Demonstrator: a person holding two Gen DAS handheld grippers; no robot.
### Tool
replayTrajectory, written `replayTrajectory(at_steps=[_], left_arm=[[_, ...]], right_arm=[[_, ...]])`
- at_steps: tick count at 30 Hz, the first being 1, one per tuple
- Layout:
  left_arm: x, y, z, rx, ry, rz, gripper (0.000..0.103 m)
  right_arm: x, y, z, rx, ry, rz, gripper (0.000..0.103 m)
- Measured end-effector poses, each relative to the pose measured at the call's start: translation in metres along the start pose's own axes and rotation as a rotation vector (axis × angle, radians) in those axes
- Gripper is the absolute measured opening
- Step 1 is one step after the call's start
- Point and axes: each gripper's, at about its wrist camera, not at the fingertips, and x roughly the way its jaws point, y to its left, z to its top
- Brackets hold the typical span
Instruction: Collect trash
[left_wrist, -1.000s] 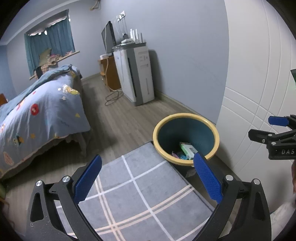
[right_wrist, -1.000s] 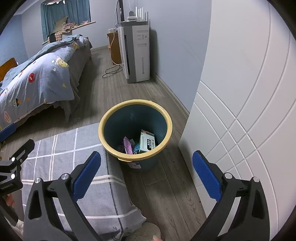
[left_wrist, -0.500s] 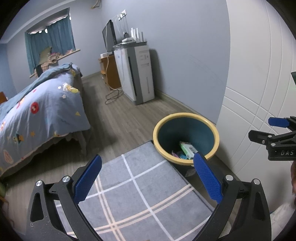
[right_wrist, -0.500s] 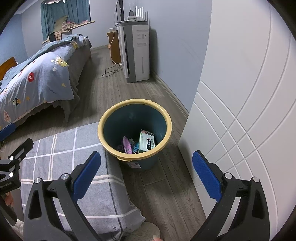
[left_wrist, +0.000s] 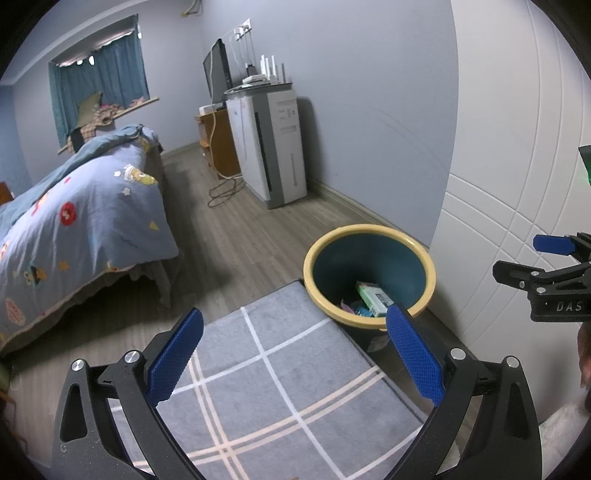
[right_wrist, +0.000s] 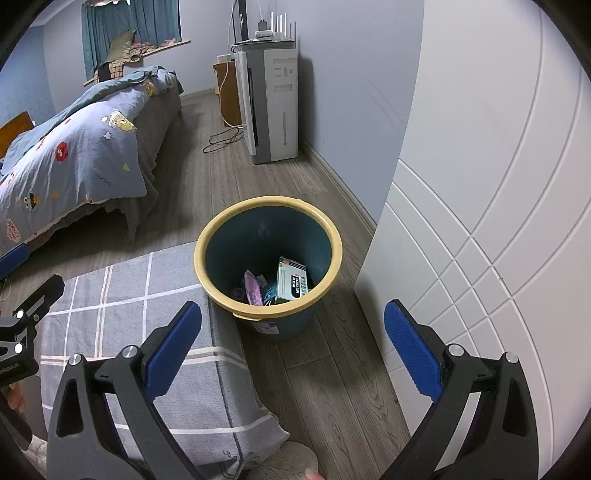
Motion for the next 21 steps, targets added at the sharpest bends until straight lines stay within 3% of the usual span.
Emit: replayTrajectory(at_steps=[21], left_arm=[[-0.0001, 0.0004, 0.0002, 0.0, 0.003, -0.005, 0.098]], right_arm=[[0.0008, -0.0011, -0.0001, -0.001, 0.003, -0.001, 0.098]])
